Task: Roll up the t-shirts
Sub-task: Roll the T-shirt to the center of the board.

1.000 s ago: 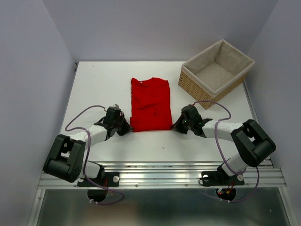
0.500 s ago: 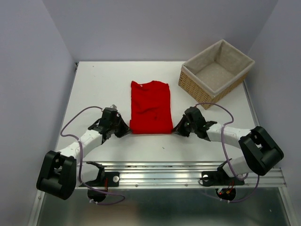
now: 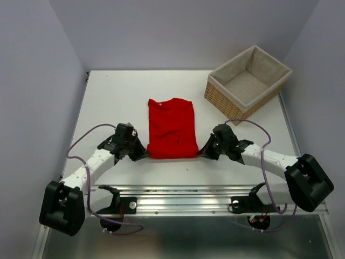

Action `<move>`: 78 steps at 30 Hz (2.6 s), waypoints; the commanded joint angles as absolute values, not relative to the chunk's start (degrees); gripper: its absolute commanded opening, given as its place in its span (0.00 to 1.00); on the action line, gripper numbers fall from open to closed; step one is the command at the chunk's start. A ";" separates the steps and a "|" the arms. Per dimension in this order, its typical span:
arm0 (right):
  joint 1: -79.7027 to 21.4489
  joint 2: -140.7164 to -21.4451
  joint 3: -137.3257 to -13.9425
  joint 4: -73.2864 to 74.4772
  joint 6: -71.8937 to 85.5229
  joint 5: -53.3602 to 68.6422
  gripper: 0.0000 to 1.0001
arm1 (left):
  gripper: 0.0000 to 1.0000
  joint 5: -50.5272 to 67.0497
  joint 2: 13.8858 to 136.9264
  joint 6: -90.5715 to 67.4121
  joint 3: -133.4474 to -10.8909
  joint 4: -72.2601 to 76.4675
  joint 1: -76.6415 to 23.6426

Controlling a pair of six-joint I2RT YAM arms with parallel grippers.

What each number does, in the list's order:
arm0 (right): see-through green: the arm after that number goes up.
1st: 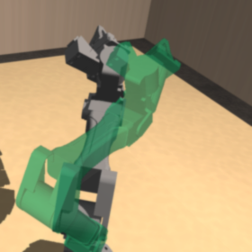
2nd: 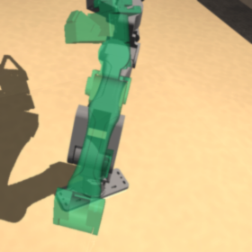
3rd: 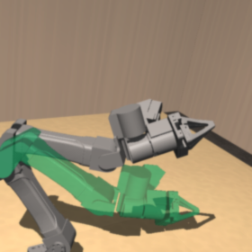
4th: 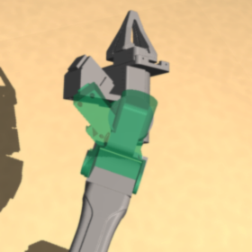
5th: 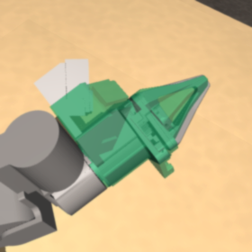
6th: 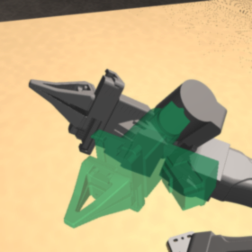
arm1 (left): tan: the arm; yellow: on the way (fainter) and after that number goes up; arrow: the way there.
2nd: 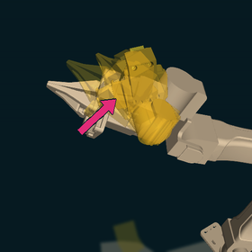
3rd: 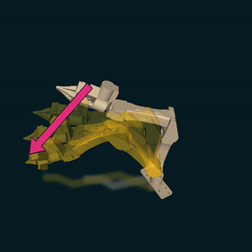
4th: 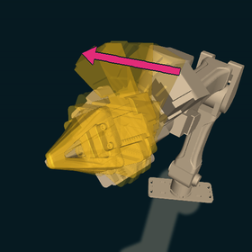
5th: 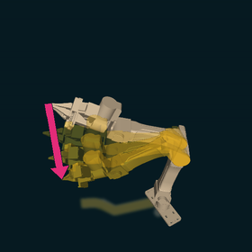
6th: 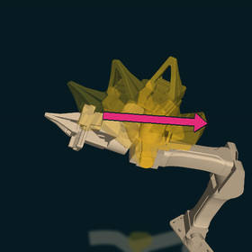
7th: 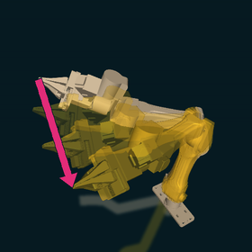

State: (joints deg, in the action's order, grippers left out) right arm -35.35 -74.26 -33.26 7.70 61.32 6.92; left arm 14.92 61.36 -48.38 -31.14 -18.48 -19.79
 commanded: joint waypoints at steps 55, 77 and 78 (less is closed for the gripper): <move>-30.06 -93.00 -65.74 16.34 48.87 -8.35 0.68 | 0.76 5.55 85.97 -35.07 -62.32 -16.52 -12.92; -39.65 -101.23 -71.98 17.67 44.39 -6.15 0.04 | 0.00 13.45 83.83 -36.30 -54.40 -11.26 -17.40; -39.12 -102.29 -72.33 17.67 43.95 -5.72 0.05 | 0.00 13.10 84.54 -36.21 -54.58 -10.99 -17.40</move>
